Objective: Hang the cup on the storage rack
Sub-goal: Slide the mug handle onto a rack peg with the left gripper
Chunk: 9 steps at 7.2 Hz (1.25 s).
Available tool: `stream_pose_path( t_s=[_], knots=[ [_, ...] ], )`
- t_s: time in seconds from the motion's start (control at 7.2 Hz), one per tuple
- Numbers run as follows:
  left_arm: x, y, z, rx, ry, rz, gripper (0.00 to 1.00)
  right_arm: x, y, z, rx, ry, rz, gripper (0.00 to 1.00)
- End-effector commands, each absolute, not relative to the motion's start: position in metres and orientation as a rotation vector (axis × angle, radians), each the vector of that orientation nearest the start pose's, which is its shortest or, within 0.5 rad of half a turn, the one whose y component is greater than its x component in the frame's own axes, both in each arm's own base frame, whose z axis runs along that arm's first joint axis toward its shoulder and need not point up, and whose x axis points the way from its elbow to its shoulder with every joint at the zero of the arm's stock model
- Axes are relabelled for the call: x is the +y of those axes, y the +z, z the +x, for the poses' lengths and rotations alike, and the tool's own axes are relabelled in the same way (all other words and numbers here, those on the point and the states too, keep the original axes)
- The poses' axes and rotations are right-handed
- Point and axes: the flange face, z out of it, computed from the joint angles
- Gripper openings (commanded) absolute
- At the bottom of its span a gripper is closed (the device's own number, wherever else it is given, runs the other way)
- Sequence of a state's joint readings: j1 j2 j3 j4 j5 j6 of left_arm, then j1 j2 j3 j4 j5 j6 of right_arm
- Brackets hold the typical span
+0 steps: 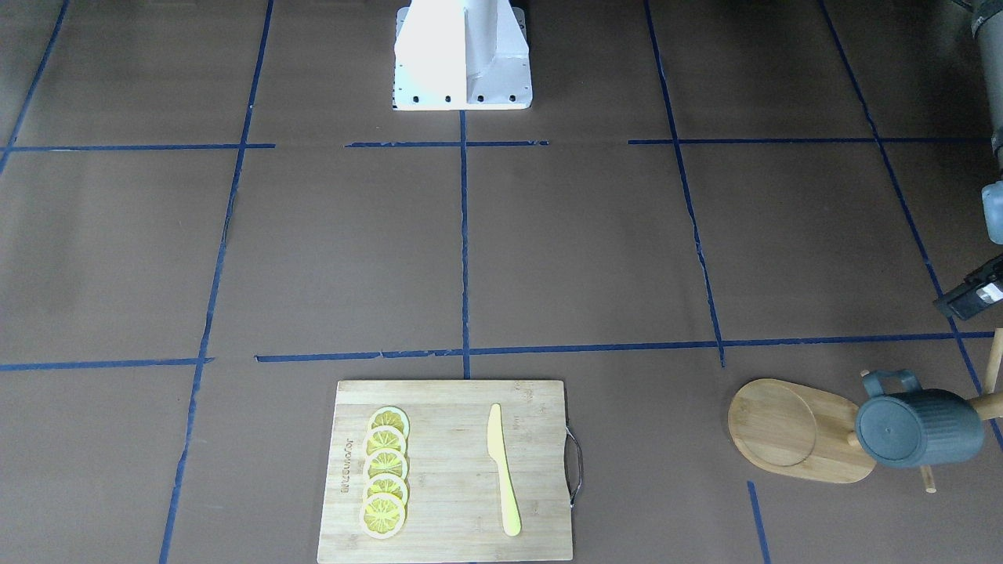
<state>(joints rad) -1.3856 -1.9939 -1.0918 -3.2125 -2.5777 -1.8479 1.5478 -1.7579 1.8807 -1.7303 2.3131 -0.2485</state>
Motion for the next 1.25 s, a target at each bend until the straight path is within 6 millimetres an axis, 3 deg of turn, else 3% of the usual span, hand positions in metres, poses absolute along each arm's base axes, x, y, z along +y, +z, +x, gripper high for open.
stream_pose_path(
  t_s=[0.0,0.28,0.56,0.83,1.11],
  knots=[
    [-0.611,0.511,0.061,1.467,-0.306,0.265,1.00,-0.409,0.609,0.057,-0.744,-0.245,0.049,1.00],
    [-0.607,0.544,0.054,1.358,-0.192,0.367,0.98,-0.409,0.609,0.056,-0.745,-0.247,0.048,1.00],
    [-0.615,0.561,0.044,1.234,-0.068,0.486,0.96,-0.409,0.610,0.056,-0.744,-0.246,0.047,1.00],
    [-0.628,0.587,0.025,1.027,0.062,0.601,1.00,-0.409,0.610,0.056,-0.745,-0.243,0.046,1.00],
    [-0.641,0.611,-0.006,0.778,0.207,0.659,1.00,-0.408,0.610,0.056,-0.747,-0.241,0.044,1.00]
  ],
)
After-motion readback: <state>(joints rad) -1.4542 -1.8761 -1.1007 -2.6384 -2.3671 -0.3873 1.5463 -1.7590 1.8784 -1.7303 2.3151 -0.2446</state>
